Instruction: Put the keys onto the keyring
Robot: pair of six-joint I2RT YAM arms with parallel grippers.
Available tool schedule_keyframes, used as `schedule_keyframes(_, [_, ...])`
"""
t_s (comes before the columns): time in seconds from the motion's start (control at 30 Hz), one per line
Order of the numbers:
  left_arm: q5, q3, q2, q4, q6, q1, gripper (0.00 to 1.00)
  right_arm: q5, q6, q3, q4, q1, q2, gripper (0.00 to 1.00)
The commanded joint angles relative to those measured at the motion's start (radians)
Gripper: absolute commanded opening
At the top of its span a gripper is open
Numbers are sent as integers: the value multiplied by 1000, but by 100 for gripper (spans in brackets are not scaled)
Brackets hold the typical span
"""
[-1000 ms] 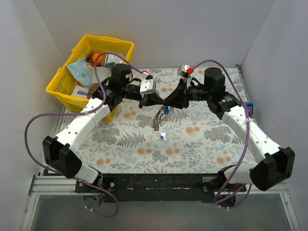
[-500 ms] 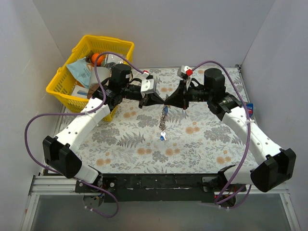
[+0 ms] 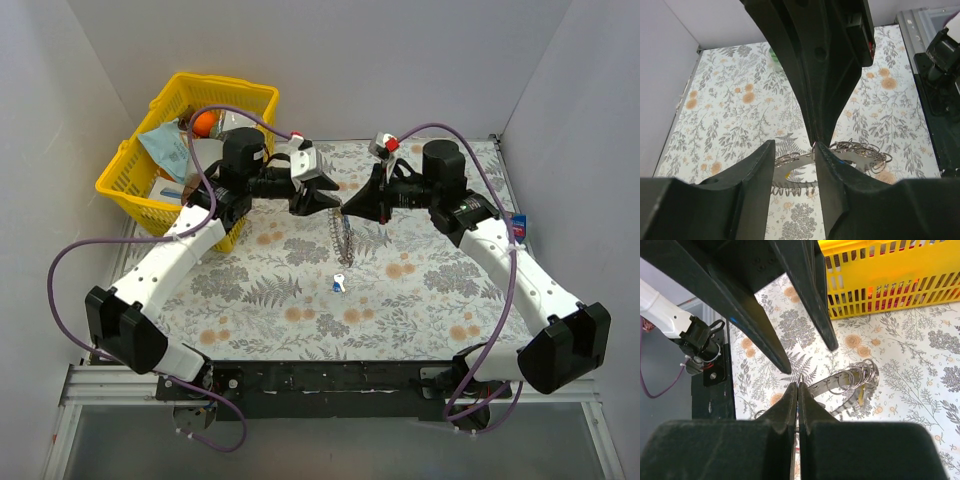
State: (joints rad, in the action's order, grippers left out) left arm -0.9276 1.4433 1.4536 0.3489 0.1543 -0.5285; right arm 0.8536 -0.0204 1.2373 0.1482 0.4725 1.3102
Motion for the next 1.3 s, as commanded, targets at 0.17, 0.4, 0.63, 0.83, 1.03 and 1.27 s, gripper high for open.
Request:
schedule_keyframes(0.17, [-203,-89,-88,-307,309,117,41,32,-114,2,-279,-26,-54,1])
schedule_keyframes(0.4, [-339,-153,-102,-526,441,131,43,106,-263,-108,-603,-54,-89,1])
schedule_keyframes(0.63, [-421,-236,-101,-833,643,131,44,150,-496,-200,-961,-81,-88,1])
schedule_keyframes(0.83, [-392,-253,-81,-941,725,131,44,174,-562,-203,-1064,-81,-74,1])
schedule_keyframes(1.03, [-366,-241,-44,-1042,820,130,41,191,-592,-202,-1089,-80,-63,1])
schedule_keyframes(1.27, [-361,-189,4,-1050,857,111,35,199,-589,-202,-1089,-80,-58,1])
